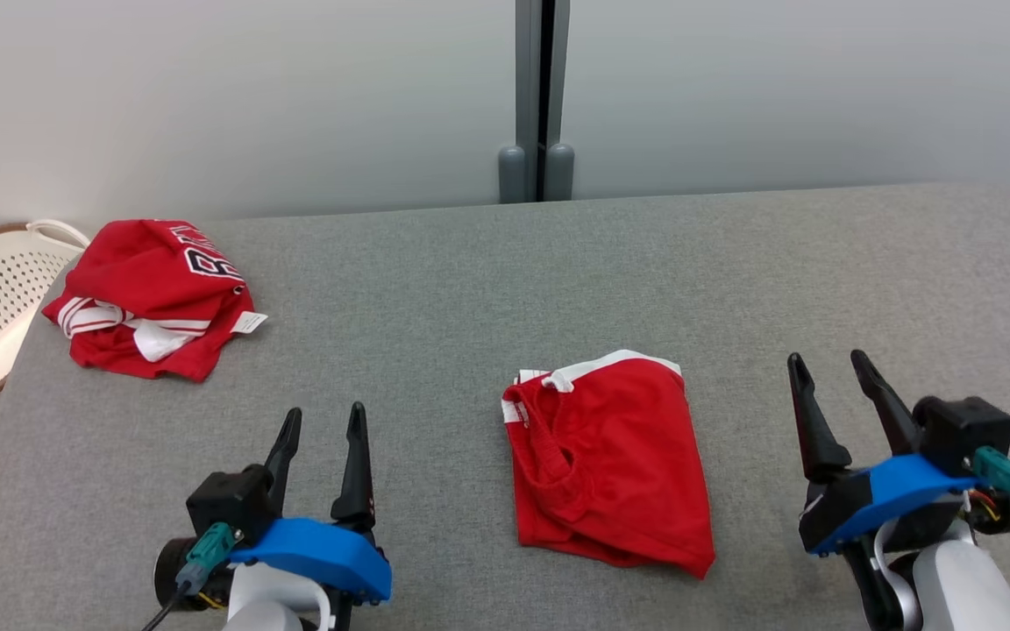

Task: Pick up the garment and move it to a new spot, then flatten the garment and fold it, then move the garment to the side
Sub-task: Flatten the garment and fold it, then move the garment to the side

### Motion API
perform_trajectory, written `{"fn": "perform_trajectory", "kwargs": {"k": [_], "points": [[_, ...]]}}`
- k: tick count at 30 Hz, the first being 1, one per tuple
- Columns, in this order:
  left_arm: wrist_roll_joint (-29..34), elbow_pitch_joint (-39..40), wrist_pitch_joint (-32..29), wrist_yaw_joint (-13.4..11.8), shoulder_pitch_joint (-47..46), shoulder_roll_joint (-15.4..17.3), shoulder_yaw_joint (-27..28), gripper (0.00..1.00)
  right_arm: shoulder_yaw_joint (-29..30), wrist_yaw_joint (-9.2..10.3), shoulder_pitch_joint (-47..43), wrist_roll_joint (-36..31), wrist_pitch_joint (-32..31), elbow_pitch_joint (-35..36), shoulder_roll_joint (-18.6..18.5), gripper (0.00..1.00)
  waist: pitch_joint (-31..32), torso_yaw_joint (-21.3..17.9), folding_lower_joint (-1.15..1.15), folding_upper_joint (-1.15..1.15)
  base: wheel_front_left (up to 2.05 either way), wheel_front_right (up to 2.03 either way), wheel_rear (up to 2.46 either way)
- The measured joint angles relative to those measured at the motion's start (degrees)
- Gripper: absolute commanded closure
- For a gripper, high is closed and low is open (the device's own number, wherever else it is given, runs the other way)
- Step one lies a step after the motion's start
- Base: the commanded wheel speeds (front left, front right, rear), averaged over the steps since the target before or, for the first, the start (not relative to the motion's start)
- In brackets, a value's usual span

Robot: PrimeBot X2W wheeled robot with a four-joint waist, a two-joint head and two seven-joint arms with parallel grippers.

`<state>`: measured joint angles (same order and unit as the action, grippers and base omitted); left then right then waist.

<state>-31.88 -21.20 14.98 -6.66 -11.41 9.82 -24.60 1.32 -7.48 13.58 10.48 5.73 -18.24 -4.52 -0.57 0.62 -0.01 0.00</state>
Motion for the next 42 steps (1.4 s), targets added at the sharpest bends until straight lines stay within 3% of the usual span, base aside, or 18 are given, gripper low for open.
{"fn": "perform_trajectory", "kwargs": {"k": [12, 31, 42], "points": [[4.0, 0.4, 0.0, 1.2, 6.9, -1.4, 5.1, 0.00, 0.7, 0.00, -6.7, -2.2, 3.0, 2.3, 1.5, 0.00, 2.3, -0.6, 0.00, 0.00, 0.00, 0.00, 0.00], [7.2, 0.6, 0.0, 2.7, 8.7, -2.7, 7.2, 0.00, -0.9, 0.00, -7.0, -0.8, 3.4, -0.9, 1.6, 0.00, 2.9, 0.7, 0.01, 0.00, 0.00, 0.00, 0.00], [8.1, 0.3, 0.0, 3.3, 8.3, -3.4, 7.0, 0.00, 2.1, 0.00, -2.3, -2.8, -8.9, -5.0, 1.6, 0.00, 0.8, 2.7, 0.01, 0.00, 0.00, 0.00, 0.00]]}}
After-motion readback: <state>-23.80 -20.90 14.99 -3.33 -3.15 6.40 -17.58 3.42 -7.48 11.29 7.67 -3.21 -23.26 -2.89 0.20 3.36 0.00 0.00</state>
